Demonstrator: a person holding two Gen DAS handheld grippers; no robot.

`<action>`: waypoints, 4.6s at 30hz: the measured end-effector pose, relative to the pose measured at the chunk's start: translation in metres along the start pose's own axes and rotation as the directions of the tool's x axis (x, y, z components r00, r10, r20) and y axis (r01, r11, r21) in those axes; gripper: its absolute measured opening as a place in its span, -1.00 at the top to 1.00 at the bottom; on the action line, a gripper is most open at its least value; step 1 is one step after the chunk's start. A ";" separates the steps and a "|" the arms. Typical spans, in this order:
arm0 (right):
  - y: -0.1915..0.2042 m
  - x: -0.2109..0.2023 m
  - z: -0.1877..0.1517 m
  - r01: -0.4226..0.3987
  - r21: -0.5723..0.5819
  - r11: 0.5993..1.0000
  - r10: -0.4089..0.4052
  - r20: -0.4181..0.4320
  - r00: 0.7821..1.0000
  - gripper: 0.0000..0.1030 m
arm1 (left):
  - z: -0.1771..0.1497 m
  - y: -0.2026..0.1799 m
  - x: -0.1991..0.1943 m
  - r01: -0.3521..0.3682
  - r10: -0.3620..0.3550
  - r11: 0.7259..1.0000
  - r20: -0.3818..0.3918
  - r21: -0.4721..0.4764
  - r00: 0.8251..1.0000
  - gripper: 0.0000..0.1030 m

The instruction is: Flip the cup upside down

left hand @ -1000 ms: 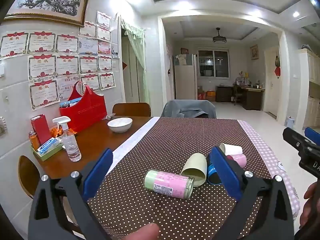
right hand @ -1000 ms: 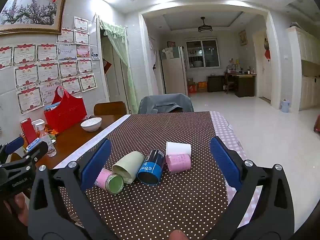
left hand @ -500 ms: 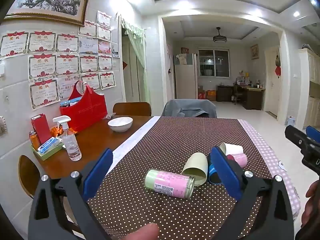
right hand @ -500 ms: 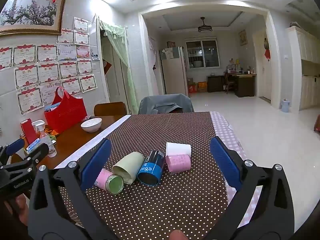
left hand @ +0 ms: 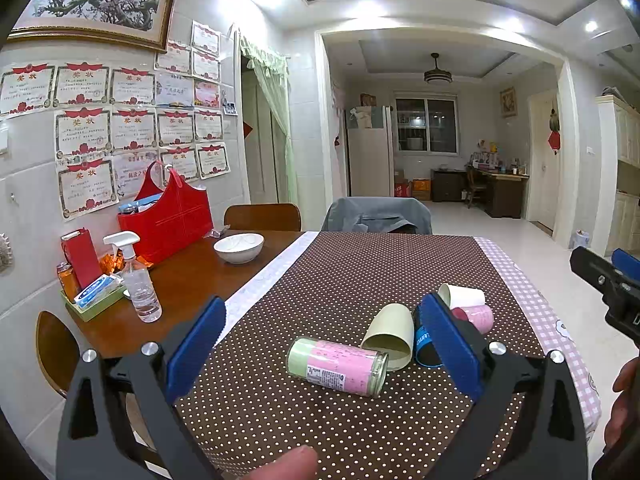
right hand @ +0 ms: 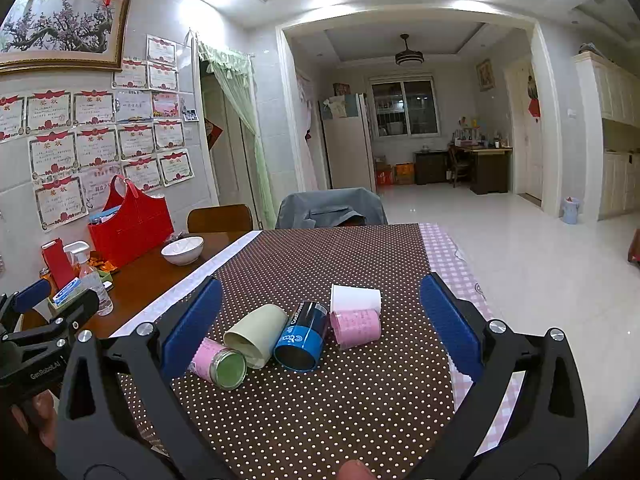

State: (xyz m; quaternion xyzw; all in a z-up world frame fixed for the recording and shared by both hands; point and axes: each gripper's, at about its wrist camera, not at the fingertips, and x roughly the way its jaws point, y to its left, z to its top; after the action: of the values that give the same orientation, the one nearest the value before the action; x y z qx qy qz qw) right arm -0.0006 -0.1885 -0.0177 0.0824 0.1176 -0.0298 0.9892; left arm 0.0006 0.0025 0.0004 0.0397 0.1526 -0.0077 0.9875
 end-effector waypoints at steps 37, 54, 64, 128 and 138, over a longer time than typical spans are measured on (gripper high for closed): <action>-0.004 0.006 -0.004 -0.005 -0.002 1.000 0.005 -0.016 1.000 -0.89 | -0.005 -0.006 0.008 -0.003 0.003 1.000 -0.008 0.014 1.000 -0.87; 0.000 0.012 -0.009 -0.007 -0.011 1.000 0.007 -0.021 1.000 -0.89 | -0.005 -0.002 0.015 0.006 -0.005 0.999 -0.016 0.033 1.000 -0.87; 0.002 0.025 -0.013 -0.013 -0.022 1.000 0.011 -0.053 0.999 -0.89 | -0.013 0.015 0.033 0.029 -0.024 0.996 -0.061 0.079 0.998 -0.87; -0.051 0.119 -0.059 0.092 0.057 0.994 -0.071 -0.306 0.950 -0.88 | -0.092 -0.063 0.256 0.723 -0.141 0.303 -0.721 0.621 0.679 -0.53; -0.060 0.088 -0.060 0.073 0.082 0.994 -0.049 -0.262 0.964 -0.88 | -0.090 -0.067 0.207 0.664 -0.133 0.399 -0.676 0.633 0.725 -0.47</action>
State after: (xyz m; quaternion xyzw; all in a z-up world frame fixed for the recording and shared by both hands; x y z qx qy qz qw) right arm 0.0664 -0.2410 -0.1060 0.1270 0.2471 -0.0545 0.9591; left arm 0.1696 -0.0580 -0.1526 0.4756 0.3960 -0.3183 0.7181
